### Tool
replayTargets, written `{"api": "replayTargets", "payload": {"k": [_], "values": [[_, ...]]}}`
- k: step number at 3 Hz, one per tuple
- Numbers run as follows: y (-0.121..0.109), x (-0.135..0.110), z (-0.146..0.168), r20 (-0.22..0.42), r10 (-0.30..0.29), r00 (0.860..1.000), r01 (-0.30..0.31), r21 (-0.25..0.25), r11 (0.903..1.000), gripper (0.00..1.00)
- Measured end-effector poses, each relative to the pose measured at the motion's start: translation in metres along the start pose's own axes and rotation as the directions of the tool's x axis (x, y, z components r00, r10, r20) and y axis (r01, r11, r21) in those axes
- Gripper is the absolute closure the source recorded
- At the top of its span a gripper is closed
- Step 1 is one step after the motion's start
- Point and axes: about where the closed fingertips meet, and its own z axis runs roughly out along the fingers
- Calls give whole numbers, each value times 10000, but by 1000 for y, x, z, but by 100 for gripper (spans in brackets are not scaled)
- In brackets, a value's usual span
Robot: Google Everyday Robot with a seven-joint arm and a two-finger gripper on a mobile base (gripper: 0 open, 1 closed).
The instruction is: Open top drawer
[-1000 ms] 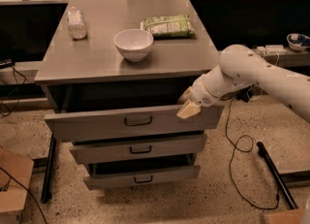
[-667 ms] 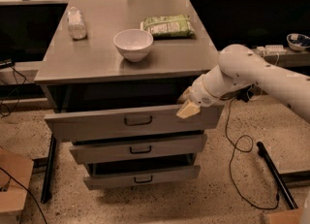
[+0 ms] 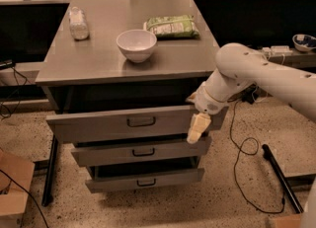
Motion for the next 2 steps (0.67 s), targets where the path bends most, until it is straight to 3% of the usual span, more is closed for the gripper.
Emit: {"api": "replayTargets", "payload": {"k": [1,2], "values": [[40,17,-4,-1057,198,9942,-325,-1191,9923,27],[52,18,-6,-1386,115,9903,-328,-1526,9877,50]]}}
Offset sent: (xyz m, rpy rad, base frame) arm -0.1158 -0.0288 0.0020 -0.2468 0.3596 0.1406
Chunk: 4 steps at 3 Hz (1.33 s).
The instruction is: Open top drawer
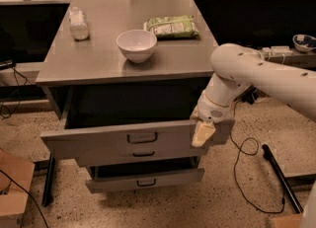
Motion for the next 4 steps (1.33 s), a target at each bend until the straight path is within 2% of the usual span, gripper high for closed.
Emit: {"api": "replayTargets", "payload": {"k": [1,2,3,4], "values": [[9,1,0,-134,-39,9999,35,-270,9996,73],[48,3,3,-214,94,9997,-113,-887,9960,70],[58,5,7,-287,102,9995,-132,-1073,9941,47],[58,5,7,-287,102,9995,-132,-1073,9941,24]]}}
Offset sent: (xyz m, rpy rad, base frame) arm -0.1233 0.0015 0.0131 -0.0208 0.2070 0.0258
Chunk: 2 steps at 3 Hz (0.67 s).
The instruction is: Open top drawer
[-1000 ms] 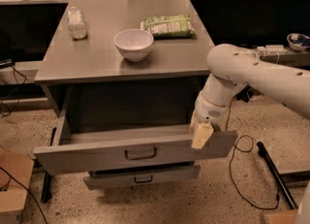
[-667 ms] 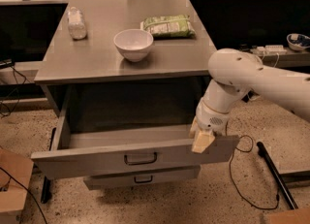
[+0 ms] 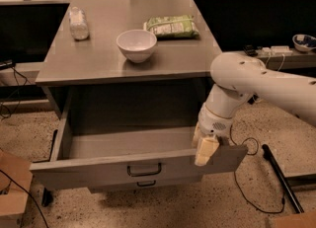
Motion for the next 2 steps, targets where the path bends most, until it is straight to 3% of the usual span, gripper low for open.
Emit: {"api": "replayTargets", "payload": {"k": [1,2], "values": [[9,2,3,-376,-13,9993,4,-254,9997,2],[35,13,10,-802,309,9963,-372,-773,9963,0]]}}
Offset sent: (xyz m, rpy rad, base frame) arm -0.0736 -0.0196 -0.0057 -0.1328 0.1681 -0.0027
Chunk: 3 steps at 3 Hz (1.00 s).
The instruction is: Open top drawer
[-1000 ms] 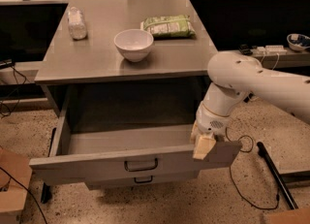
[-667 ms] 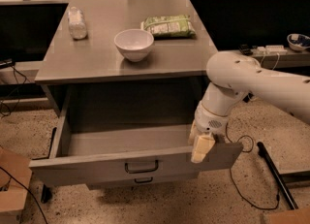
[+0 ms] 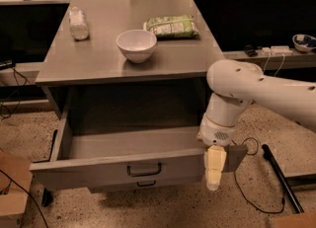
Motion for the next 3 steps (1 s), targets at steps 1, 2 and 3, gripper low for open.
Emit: {"api": "replayTargets", "payload": {"k": [1,2,3], "values": [[37,12,9,-402,460,9981,-487,-707,9963,17],[53,15,11,-616,616,9962,-675,-977,9929,41],[95,19,10,-1158,863,9895,-1033,-1500,9833,70]]}}
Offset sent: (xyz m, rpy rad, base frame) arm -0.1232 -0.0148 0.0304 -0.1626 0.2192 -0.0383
